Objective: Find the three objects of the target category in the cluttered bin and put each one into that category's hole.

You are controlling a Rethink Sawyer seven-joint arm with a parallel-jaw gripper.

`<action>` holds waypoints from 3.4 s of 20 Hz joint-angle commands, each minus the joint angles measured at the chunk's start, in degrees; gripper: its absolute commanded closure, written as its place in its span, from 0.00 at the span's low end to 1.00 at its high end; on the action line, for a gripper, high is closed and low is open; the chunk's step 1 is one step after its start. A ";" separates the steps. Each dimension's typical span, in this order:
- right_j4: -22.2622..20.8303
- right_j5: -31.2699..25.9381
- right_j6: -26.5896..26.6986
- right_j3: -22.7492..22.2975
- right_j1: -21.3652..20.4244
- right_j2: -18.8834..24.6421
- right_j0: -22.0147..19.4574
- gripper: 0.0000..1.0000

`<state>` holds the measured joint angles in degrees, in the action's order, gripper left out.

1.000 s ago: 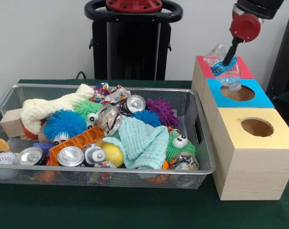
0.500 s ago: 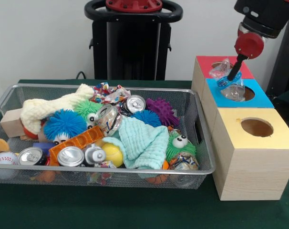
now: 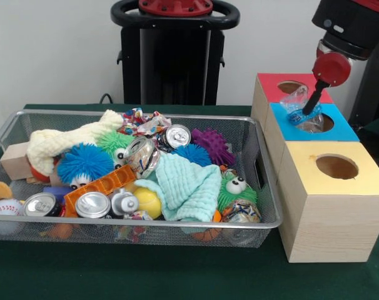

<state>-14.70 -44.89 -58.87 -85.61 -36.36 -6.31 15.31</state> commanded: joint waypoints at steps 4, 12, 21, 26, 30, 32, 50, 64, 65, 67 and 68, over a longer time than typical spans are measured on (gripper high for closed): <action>-0.70 3.48 -16.59 1.23 6.71 -1.34 -0.33 1.00; -0.09 2.45 -16.32 2.19 7.32 -1.77 -0.06 1.00; 0.19 1.61 -15.89 2.64 7.67 -2.18 0.37 1.00; 0.36 1.10 -16.03 3.10 7.90 -2.44 0.66 0.00; 0.20 0.52 -16.18 3.50 8.19 -2.78 0.95 0.00; 0.26 0.70 -16.14 3.50 8.23 -2.89 1.03 0.00; 1.95 -2.28 -12.15 -1.93 -0.96 -2.15 -0.02 0.00; 6.62 -6.54 -11.02 -3.67 -6.16 -1.08 -0.91 0.00; 7.08 -5.70 -10.51 -5.02 -6.79 -0.86 -1.75 0.00; 7.25 -5.21 -7.14 -7.89 -8.27 0.03 -3.79 0.00; 6.11 -6.46 -4.00 -8.57 -8.78 0.19 -4.51 0.00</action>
<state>-9.17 -45.21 -58.95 -83.81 -43.08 -8.29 15.45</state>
